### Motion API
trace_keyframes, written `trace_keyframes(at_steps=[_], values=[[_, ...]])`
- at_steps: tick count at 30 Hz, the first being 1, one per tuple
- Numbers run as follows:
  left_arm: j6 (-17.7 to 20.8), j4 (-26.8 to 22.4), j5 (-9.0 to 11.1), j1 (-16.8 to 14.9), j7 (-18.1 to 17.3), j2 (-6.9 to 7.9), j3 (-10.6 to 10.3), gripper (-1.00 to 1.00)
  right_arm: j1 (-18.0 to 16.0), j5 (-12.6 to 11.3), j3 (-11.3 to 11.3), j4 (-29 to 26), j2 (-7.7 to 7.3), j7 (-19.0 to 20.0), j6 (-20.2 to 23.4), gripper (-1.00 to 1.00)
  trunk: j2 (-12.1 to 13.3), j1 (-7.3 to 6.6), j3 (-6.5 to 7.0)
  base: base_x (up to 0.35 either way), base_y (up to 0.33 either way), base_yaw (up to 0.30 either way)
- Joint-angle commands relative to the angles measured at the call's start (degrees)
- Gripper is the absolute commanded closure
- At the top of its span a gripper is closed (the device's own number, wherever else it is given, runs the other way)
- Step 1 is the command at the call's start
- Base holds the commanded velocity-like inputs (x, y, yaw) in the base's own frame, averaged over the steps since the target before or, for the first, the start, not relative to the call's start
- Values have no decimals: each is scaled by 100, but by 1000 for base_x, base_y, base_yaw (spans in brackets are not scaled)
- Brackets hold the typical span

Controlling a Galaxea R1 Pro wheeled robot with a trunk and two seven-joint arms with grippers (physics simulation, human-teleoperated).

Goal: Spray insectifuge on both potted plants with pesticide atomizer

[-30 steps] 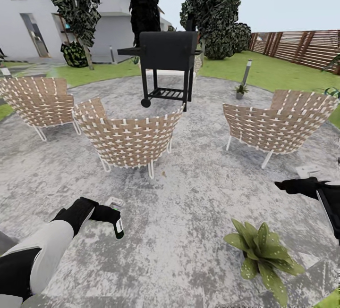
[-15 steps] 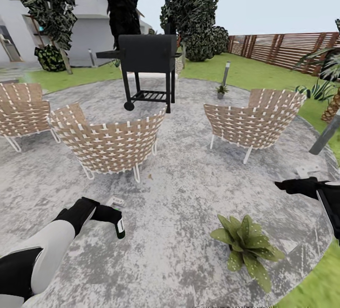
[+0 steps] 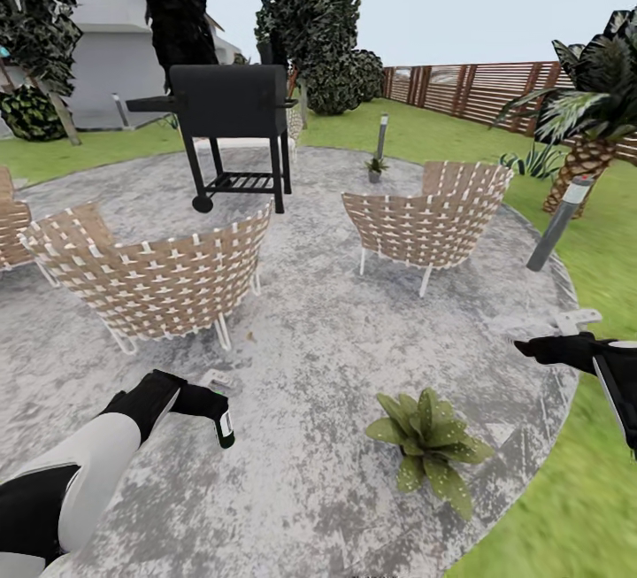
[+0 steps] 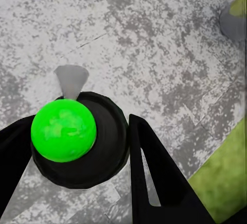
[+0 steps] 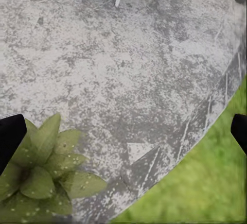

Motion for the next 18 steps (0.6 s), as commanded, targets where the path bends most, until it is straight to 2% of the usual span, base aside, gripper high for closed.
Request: trace_keyframes(at_steps=[1,7,10,18], values=[[48,-12,-30,-1,-33,-2,49,100,-6,62,-2,-5,3,55,14,-100,-2,0,-5,0,0,-279],[44,-12,-30,-1,-32,-2,50,100,-6,62,1,-2,3,54,14,-100,-2,0,-5,0,15,-279],[43,-12,-30,-1,-33,-2,50,100,-6,62,2,1,3,56,17,-100,-2,0,-5,0,160,-236],[44,-12,-30,-1,-30,-2,49,100,-6,71,18,2,3,51,22,-100,-2,0,-5,0,288,-51]])
